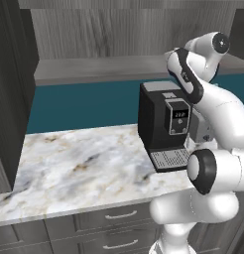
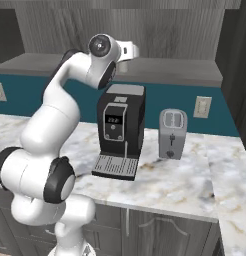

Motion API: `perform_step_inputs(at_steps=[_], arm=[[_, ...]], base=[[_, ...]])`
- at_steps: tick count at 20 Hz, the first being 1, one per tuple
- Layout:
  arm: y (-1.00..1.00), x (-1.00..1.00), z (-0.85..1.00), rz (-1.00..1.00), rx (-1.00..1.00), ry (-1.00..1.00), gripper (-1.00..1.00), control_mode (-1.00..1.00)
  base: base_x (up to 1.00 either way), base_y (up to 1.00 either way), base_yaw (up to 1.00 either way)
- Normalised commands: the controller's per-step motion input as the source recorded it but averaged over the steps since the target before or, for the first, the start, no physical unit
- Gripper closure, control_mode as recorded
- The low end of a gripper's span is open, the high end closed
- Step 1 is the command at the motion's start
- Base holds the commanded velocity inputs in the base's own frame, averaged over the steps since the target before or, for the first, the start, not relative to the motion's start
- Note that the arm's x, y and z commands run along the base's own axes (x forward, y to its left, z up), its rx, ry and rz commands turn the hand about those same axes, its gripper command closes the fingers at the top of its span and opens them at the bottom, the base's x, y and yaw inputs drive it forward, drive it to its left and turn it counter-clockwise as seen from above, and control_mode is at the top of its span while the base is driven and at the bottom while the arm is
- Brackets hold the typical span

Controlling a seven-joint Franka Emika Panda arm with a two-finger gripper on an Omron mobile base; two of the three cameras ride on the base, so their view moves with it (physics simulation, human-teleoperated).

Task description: Retrieve the shaker from the cabinet and place it next the steak on a plate on the dining table.

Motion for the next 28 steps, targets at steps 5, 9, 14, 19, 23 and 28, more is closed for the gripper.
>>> perform_step_inputs(at_steps=[5,9,14,19,23,28], arm=[[0.0,0.15,0.0,0.0,0.01,0.0,-1.0,-1.0],[-0.03,0.08,-0.05,0.0,0.06,0.0,-1.0,-1.0],[0.0,0.27,-0.11,0.0,0.05,0.03,-1.0,-1.0],[0.0,0.32,-0.07,0.0,0.03,0.02,-1.0,-1.0],[-0.03,0.21,0.0,0.0,0.01,0.0,-1.0,-1.0],[-0.07,0.07,-0.03,0.0,0.0,0.0,1.0,-1.0]], base=[[0.0,0.0,0.0],[0.0,0.0,0.0],[0.0,0.0,0.0],[0.0,0.0,0.0],[0.0,0.0,0.0],[0.0,0.0,0.0]])
